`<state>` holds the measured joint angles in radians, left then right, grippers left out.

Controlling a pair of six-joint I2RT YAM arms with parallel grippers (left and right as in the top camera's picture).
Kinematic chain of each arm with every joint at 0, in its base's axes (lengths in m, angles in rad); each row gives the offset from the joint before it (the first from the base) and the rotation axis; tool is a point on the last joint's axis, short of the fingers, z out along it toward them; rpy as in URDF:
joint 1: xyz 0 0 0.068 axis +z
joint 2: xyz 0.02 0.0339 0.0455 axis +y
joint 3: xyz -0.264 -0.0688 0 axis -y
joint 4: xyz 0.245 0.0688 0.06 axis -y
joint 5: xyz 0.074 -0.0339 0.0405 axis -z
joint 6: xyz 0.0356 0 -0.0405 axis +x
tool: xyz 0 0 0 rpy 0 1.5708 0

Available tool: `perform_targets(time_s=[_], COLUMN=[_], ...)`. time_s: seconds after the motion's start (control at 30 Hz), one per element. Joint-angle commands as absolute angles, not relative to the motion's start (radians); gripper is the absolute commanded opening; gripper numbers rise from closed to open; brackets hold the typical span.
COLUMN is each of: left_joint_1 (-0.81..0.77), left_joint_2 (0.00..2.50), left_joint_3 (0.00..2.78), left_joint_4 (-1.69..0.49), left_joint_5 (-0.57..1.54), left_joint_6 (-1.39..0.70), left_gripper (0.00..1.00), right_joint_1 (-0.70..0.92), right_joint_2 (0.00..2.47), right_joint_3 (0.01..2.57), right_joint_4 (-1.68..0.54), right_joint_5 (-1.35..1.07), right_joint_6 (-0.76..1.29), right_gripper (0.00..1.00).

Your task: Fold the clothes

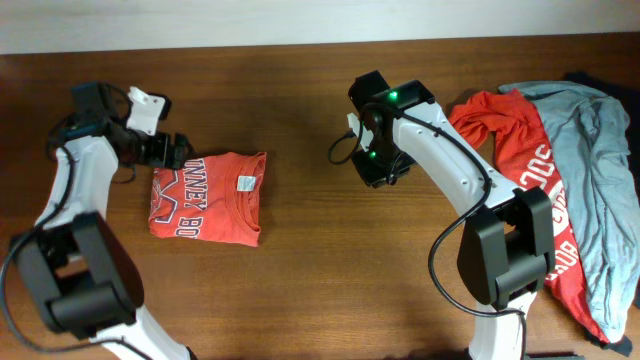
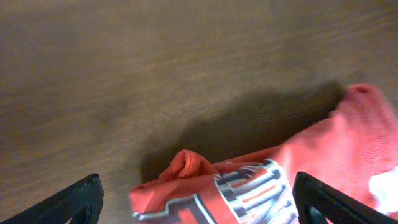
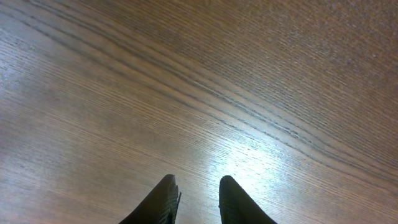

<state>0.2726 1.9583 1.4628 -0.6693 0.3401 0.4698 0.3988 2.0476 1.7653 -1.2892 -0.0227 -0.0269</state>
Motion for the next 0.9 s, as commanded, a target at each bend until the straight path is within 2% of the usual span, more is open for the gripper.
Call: perform_targets(time_s=[0.0,0.2,0.27,0.3,0.33,0.43,0.53,0.6,0.7,0.87], left_joint_1=[0.280,0.280,0.280,0.280,0.280,0.280,0.280,0.280,0.280,0.280], left_joint_2=[2.055,2.126,2.126,2.126,2.126,2.126,2.126,2.126,2.126,2.126], left_joint_3=[1.466,1.466,1.466,1.466,1.466,1.466,1.466,1.466,1.466,1.514], left_joint_4=[-0.652,-0.676,-0.723,-0.775,-0.864,-1.024,-1.144,-1.157,-1.141,-1.127], left_joint_5=[0.332,0.276,0.237,0.215,0.212,0.188,0.108,0.107,0.112,0.168], left_joint_6=[0.461,0.457,0.457,0.456,0.457,0.443,0.312,0.300,0.300,0.300], left_gripper=[0.97,0.95,0.82,0.71,0.64,0.59,0.61,0.84,0.98,0.99], right_joint_1=[0.398,0.398,0.398,0.398,0.398,0.398,0.398,0.398,0.398,0.399], right_joint_2=[2.033,2.033,2.033,2.033,2.033,2.033,2.033,2.033,2.033,2.033], right_joint_3=[1.773,1.773,1.773,1.773,1.773,1.773,1.773,1.773,1.773,1.773], right_joint_4=[-1.297,-1.320,-1.320,-1.320,-1.320,-1.318,-1.317,-1.316,-1.314,-1.341], right_joint_5=[-0.018,-0.018,-0.017,-0.017,-0.017,-0.017,-0.013,-0.014,-0.014,-0.105], right_joint_6=[-0.018,-0.019,-0.019,-0.019,-0.019,-0.019,-0.019,-0.019,-0.019,-0.078], right_gripper=[0.28,0.28,0.28,0.28,0.28,0.28,0.28,0.28,0.28,0.29])
